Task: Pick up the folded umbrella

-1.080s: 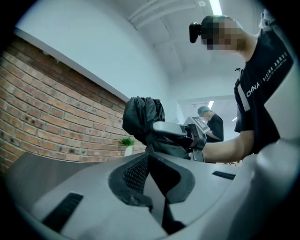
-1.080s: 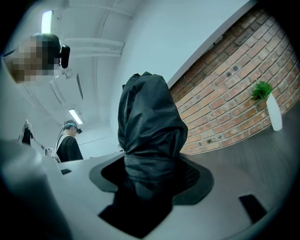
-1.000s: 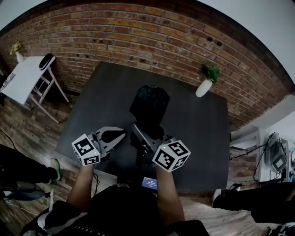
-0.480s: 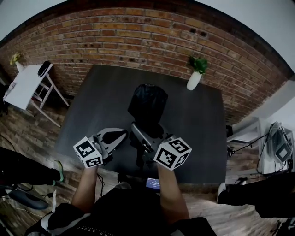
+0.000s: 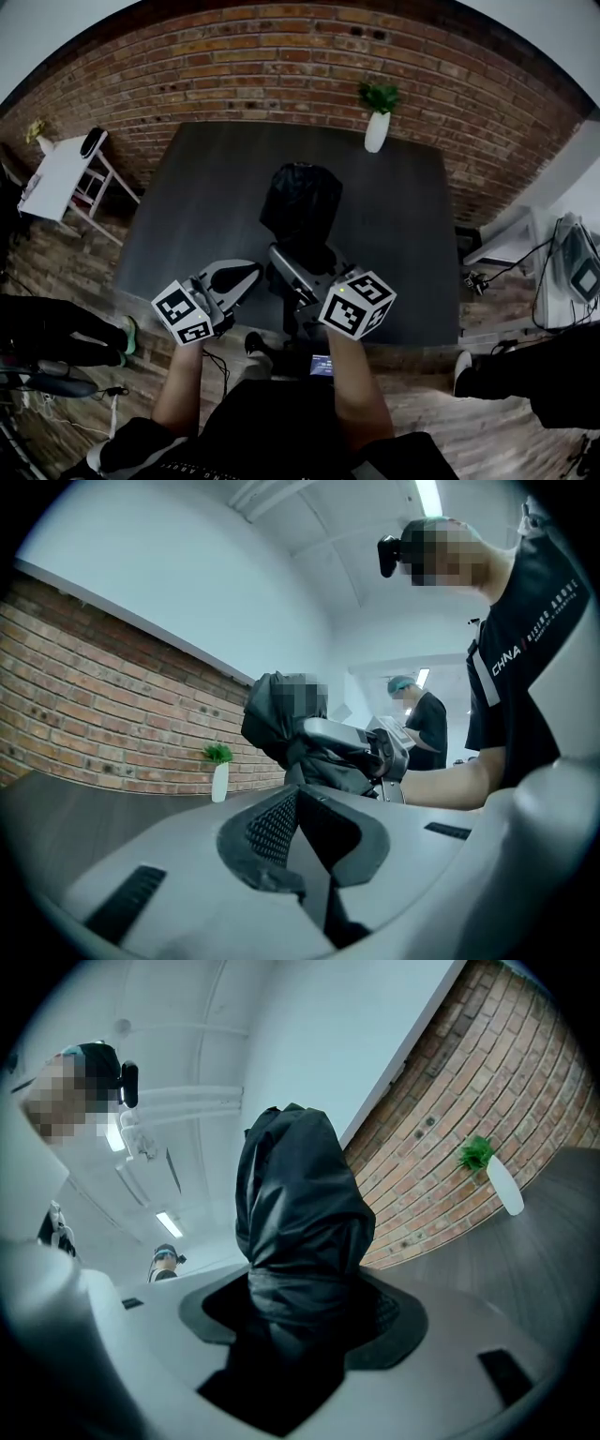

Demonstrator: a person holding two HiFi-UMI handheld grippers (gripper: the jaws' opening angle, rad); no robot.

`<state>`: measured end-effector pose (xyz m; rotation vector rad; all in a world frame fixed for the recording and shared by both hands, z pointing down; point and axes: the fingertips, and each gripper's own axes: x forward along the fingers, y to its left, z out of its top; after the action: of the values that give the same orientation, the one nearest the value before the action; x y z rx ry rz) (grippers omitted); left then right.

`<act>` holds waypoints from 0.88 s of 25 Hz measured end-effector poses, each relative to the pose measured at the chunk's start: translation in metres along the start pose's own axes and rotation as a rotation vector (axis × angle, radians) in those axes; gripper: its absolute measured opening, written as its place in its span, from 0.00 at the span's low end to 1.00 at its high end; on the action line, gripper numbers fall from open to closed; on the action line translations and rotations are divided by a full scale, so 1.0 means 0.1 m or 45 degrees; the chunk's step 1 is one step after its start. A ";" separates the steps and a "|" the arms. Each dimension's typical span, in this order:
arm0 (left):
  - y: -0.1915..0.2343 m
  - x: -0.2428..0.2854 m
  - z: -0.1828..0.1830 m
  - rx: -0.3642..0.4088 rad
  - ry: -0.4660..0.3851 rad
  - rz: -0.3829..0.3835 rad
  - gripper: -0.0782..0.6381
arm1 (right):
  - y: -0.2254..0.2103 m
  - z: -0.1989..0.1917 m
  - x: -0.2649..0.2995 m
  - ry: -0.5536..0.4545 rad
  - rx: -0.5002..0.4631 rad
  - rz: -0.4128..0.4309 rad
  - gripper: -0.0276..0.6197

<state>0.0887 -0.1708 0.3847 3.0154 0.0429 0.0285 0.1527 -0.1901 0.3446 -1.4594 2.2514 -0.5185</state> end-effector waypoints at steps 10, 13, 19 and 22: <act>-0.63 0.10 -0.23 -0.012 0.026 0.028 0.11 | 0.14 -0.18 -0.56 0.044 0.005 0.066 0.50; -0.72 0.09 -0.29 -0.019 0.031 0.048 0.11 | 0.17 -0.21 -0.69 0.047 0.006 0.072 0.50; -0.89 0.08 -0.40 0.018 0.095 0.069 0.11 | 0.22 -0.21 -0.89 0.017 0.043 0.068 0.50; -0.92 0.05 -0.42 0.011 0.101 0.074 0.11 | 0.24 -0.17 -0.93 0.003 0.051 0.067 0.50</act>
<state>0.0902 -0.0746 0.4149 3.0223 -0.0374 0.1536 0.1603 -0.0936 0.3595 -1.3771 2.2610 -0.5462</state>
